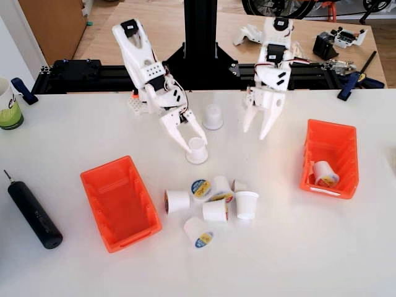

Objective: Sort the coffee pods, blue into left, red into right

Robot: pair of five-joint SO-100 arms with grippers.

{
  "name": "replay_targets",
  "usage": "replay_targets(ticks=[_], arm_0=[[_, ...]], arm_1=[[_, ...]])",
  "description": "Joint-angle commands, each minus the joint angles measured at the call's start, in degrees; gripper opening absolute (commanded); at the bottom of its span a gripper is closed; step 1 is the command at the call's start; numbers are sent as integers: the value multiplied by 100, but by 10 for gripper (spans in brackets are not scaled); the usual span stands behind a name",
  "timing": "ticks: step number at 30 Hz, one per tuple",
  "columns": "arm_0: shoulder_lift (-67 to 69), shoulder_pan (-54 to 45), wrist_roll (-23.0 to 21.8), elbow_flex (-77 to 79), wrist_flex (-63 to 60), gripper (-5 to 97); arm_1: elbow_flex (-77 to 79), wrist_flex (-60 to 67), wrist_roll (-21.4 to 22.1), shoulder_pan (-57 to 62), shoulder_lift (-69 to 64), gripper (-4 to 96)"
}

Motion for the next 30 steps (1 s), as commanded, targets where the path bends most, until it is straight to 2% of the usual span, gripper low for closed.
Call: replay_targets(ticks=[1,5,8,10,14,20,24,30], arm_0=[[18,-44,97,-229,-123,140],[18,-79,668,-914,141,139],[-9,-88,1433,-2127,993,134],[-185,-105,2136,-3103,1564,132],[-888,-105,3920,-5247,2663,131],[-1898,158,7260,-7682,3832,137],[-2083,264,9264,-8490,4228,141],[-2030,519,11909,-8763,4421,149]], arm_1=[[-70,-18,9,26,-9,231],[-70,-44,-26,26,-9,231],[-53,-62,-26,26,-9,231],[-44,-88,-26,35,-9,231],[-44,-185,-18,35,-70,231],[-9,-510,53,9,-281,232],[-9,-615,149,9,-316,233],[35,-659,290,53,-316,237]])
